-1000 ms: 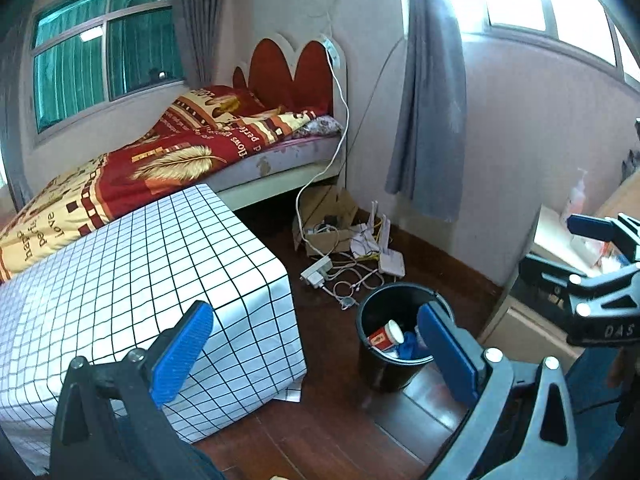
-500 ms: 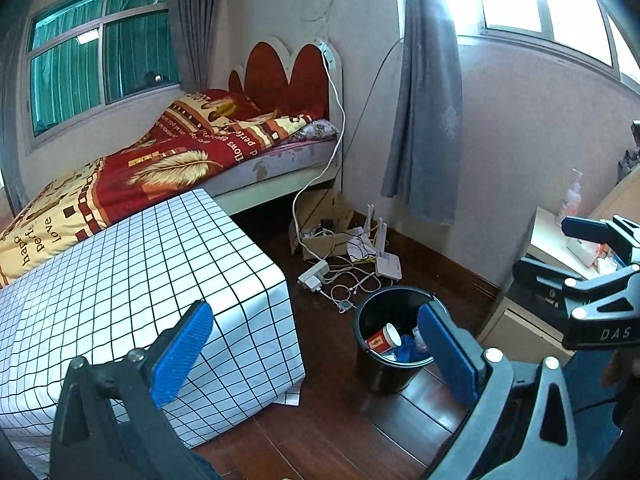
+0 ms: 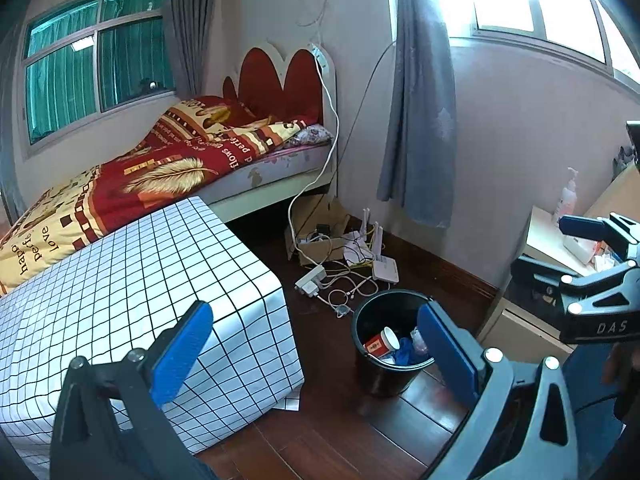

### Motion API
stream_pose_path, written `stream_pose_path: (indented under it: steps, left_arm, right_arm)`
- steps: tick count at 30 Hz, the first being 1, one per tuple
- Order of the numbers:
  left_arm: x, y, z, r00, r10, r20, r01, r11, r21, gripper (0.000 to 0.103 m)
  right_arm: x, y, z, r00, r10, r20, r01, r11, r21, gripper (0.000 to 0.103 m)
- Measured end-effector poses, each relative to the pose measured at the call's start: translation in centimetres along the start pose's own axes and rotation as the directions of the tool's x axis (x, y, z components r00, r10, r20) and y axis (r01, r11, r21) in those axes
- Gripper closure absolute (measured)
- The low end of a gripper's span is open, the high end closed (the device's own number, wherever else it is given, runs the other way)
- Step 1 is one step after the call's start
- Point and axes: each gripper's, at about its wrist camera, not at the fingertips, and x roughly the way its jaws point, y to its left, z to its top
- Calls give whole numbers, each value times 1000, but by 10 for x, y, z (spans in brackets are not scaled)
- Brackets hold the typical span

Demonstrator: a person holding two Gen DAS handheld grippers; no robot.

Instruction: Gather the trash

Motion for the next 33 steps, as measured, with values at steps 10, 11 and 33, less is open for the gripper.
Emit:
stream_pose_path:
  steps: [10,11,33]
  left_arm:
    - [0,-2,1,1000,-8,-1,8,1000,12,0]
    - [0,-2,0,1000,-8,-2,8,1000,12,0]
    - [2,2,-5,1000,-8,-4,8,1000,10,0]
  right_arm:
    - [0,3,1,1000,-3,-11,3,1000,-6,0]
    - [0,3,1,1000,-3,-12,3,1000,-6,0]
    - [3,7,-4,1000,-16,-11,16,1000,-25,0]
